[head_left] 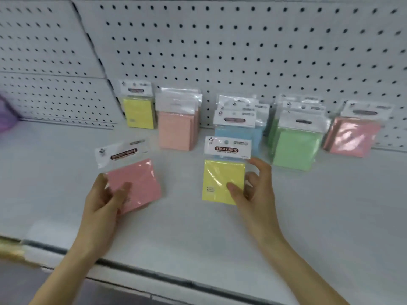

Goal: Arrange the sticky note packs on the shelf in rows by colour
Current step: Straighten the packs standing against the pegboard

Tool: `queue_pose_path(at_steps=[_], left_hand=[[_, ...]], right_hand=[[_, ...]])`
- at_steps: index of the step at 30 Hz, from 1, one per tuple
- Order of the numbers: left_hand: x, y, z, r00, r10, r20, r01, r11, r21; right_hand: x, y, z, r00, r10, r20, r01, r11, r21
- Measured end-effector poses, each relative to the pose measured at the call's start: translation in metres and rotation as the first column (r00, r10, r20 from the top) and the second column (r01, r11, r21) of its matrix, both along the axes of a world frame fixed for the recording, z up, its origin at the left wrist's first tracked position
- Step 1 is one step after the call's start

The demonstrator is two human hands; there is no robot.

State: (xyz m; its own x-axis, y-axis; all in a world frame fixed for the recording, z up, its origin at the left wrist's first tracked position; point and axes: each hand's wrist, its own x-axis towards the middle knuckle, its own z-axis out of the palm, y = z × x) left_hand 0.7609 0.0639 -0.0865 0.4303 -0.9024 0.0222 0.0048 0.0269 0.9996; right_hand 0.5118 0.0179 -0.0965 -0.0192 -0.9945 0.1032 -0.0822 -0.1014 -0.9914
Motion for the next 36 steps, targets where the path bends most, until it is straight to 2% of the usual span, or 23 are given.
queue_pose_path(at_steps=[3, 8, 11, 16, 18, 21, 24, 27, 31, 36], left_hand=[[0.049, -0.011, -0.009, 0.990, 0.140, 0.018, -0.140, 0.990, -0.036], [0.086, -0.046, -0.016, 0.933, 0.354, -0.059, -0.357, 0.932, -0.067], [0.100, -0.064, -0.015, 0.904, 0.421, -0.077, -0.426, 0.903, -0.058], [0.114, -0.082, -0.017, 0.880, 0.463, -0.104, -0.468, 0.883, -0.035], [0.115, -0.086, -0.015, 0.869, 0.485, -0.101, -0.491, 0.870, -0.048], [0.117, -0.093, -0.016, 0.857, 0.515, -0.027, -0.515, 0.855, -0.059], [0.121, -0.099, -0.017, 0.848, 0.529, 0.011, -0.528, 0.847, -0.054], [0.119, -0.102, -0.014, 0.854, 0.520, 0.007, -0.519, 0.853, -0.044], [0.113, -0.106, -0.010, 0.861, 0.506, 0.045, -0.504, 0.862, -0.053], [0.113, -0.108, -0.011, 0.858, 0.510, 0.058, -0.509, 0.860, -0.030]], right_hand=[[0.050, -0.013, 0.001, 0.992, 0.024, -0.120, -0.036, 0.994, -0.103], [0.137, -0.039, 0.008, 0.945, 0.074, -0.319, -0.142, 0.971, -0.193], [0.172, -0.054, 0.011, 0.882, 0.048, -0.470, -0.187, 0.948, -0.256], [0.204, -0.088, 0.029, 0.822, 0.004, -0.570, -0.198, 0.939, -0.280], [0.210, -0.106, 0.041, 0.752, 0.003, -0.659, -0.240, 0.933, -0.270], [0.217, -0.134, 0.065, 0.583, -0.004, -0.812, -0.327, 0.914, -0.239], [0.225, -0.157, 0.092, 0.448, 0.063, -0.892, -0.426, 0.892, -0.151], [0.231, -0.175, 0.107, 0.303, 0.060, -0.951, -0.450, 0.889, -0.087], [0.230, -0.190, 0.114, 0.187, -0.067, -0.980, -0.408, 0.902, -0.140], [0.225, -0.192, 0.118, 0.027, -0.031, -0.999, -0.432, 0.901, -0.040]])
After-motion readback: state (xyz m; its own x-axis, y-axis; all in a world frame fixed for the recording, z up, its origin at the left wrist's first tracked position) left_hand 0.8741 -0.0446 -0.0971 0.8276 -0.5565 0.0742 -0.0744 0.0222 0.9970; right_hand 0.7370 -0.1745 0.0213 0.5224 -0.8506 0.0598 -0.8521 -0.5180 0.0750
